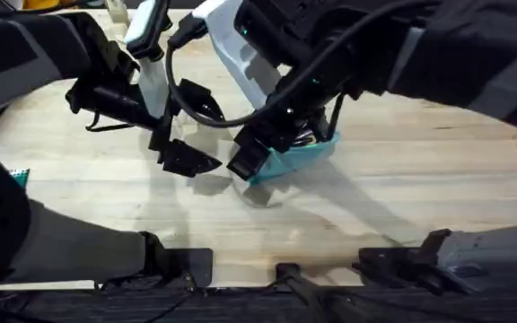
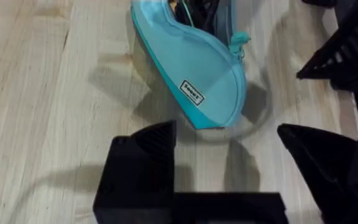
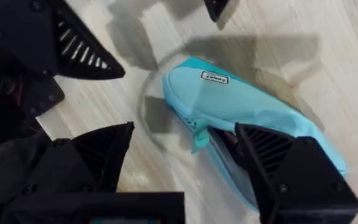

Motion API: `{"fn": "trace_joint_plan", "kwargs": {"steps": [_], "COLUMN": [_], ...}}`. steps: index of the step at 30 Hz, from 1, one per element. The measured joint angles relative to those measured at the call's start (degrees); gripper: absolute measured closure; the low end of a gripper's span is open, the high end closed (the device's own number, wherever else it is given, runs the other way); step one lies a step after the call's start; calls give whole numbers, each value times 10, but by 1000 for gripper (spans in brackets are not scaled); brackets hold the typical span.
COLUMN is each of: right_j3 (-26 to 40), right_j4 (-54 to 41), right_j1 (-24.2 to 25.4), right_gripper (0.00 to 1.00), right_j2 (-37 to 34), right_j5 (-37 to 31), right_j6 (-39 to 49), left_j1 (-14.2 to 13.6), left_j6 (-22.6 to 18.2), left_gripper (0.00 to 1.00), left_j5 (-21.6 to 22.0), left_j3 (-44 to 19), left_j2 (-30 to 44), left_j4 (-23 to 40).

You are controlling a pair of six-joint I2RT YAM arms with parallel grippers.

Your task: Unzip the bag, pick up the pens from the table one at a time and place them inside, then zip the bag closed.

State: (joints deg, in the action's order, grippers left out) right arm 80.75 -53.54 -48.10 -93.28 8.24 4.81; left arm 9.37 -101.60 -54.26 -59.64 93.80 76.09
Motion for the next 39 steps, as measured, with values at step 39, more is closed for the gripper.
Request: {"fn": "trace_joint_plan", "kwargs": {"steps": [39], "right_j3": [0], "right_j4": [-5], "right_j1": [17], "right_gripper": [378], "right_j2": [-15], "right_j5": [-6], "right_j6": [-63], "left_j1": [0], "left_j6": [0], "left_gripper": [8], "left_j5": [0], "left_j3": [0], "left_j2": [0], "left_j4": [0]}}
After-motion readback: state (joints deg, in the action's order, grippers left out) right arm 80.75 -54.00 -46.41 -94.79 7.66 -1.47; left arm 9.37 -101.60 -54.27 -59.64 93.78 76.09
